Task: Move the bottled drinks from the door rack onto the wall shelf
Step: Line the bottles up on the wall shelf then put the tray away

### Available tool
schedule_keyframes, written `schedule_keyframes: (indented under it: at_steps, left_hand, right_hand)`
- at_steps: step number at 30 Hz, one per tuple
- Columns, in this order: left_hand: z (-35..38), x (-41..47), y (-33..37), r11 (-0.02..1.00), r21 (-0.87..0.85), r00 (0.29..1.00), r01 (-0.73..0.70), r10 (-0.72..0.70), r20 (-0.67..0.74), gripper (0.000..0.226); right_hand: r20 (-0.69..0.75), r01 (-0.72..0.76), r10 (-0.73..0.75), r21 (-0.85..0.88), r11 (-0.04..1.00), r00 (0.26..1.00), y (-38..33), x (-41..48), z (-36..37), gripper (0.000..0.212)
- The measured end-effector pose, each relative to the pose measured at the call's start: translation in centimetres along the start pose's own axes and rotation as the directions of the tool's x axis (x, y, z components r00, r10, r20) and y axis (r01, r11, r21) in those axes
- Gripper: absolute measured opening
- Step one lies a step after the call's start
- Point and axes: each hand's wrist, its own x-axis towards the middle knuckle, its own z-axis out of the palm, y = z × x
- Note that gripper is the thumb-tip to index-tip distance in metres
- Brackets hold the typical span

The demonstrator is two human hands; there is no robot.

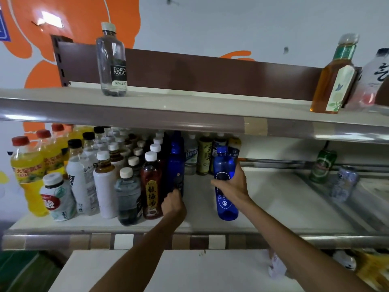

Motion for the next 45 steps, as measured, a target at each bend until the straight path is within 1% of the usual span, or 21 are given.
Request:
schedule_keyframes:
  at_steps: [2, 4, 6, 8, 10, 13, 15, 20, 24, 26, 28, 29, 31, 34, 39, 45]
  left_hand:
    - [-0.3, -0.3, 0.1, 1.000, 0.020, 1.000, 0.001, -0.001, 0.004, 0.029]
    - [-0.6, -0.6, -0.1, 1.000, 0.027, 1.000, 0.001, -0.002, 0.010, 0.029]
    - [-1.0, -1.4, -0.3, 0.999, 0.052, 1.000, 0.001, -0.002, 0.015, 0.026]
    - [-1.1, -2.5, -0.5, 0.995, 0.096, 0.999, -0.028, 0.026, 0.023, 0.022]
    - [-1.2, -3.7, -0.7, 0.989, 0.129, 0.997, -0.074, 0.069, 0.043, 0.020]
    - [-1.5, -5.0, -1.5, 0.977, 0.165, 0.990, -0.136, 0.127, 0.066, 0.019]
    - [-2.0, -5.6, -2.4, 0.971, 0.180, 0.987, -0.158, 0.149, 0.062, 0.017]
    - [-2.9, -5.9, -5.6, 0.959, 0.231, 0.986, -0.162, 0.163, 0.015, 0.017]
    - [-3.2, -5.5, -6.9, 0.947, 0.244, 0.975, -0.208, 0.220, -0.022, 0.019]
    - [-3.5, -5.4, -7.0, 0.933, 0.264, 0.966, -0.243, 0.257, -0.018, 0.020]
    - [-3.4, -5.1, -7.0, 0.927, 0.261, 0.959, -0.268, 0.282, -0.016, 0.021]
    - [-3.4, -5.0, -6.9, 0.926, 0.261, 0.958, -0.273, 0.286, -0.015, 0.021]
    - [-3.3, -5.1, -6.6, 0.930, 0.259, 0.961, -0.263, 0.277, -0.018, 0.022]
    - [-2.6, -5.2, -6.7, 0.946, 0.218, 0.968, -0.240, 0.249, -0.013, 0.021]
    - [-1.9, -5.4, -6.7, 0.968, 0.178, 0.983, -0.175, 0.182, -0.022, 0.023]
    - [-1.7, -5.2, -6.8, 0.975, 0.156, 0.986, -0.161, 0.165, -0.010, 0.022]
  right_hand:
    - [0.007, 0.017, -0.017, -0.003, 1.000, 1.000, -0.3, -0.3, 0.2, 0.075]
    - [0.016, 0.044, -0.043, -0.019, 0.999, 0.999, -0.8, -0.6, 0.7, 0.071]
    - [0.035, 0.085, -0.083, -0.069, 0.994, 0.996, -1.4, -0.5, 1.4, 0.066]
    - [0.064, 0.105, -0.097, -0.124, 0.987, 0.993, -2.0, -0.4, 2.3, 0.067]
    - [0.077, 0.076, -0.065, -0.143, 0.987, 0.995, -2.5, -0.3, 3.5, 0.067]
    - [0.095, 0.010, 0.002, -0.126, 0.992, 0.996, -3.0, -0.2, 5.7, 0.061]
    - [0.119, -0.020, 0.032, -0.104, 0.994, 0.992, -3.0, -0.2, 7.4, 0.065]
    - [0.174, -0.100, 0.104, -0.031, 0.995, 0.979, -2.1, -1.7, 10.9, 0.072]
    - [0.167, -0.145, 0.148, -0.025, 0.989, 0.975, -1.3, -1.9, 12.1, 0.076]
    - [0.182, -0.150, 0.164, -0.090, 0.985, 0.970, -1.1, -1.8, 12.0, 0.080]
    - [0.213, -0.149, 0.199, -0.229, 0.962, 0.957, -0.8, -1.9, 11.5, 0.086]
    - [0.229, -0.149, 0.221, -0.295, 0.944, 0.948, -0.6, -2.1, 11.2, 0.085]
    - [0.254, -0.147, 0.256, -0.380, 0.913, 0.933, -0.1, -2.4, 10.7, 0.078]
    - [0.266, -0.119, 0.250, -0.427, 0.896, 0.931, 0.8, -2.8, 10.8, 0.075]
    - [0.242, -0.054, 0.172, -0.428, 0.902, 0.955, 1.2, -2.8, 11.7, 0.078]
    - [0.258, -0.055, 0.166, -0.389, 0.920, 0.952, 1.1, -2.0, 12.5, 0.080]
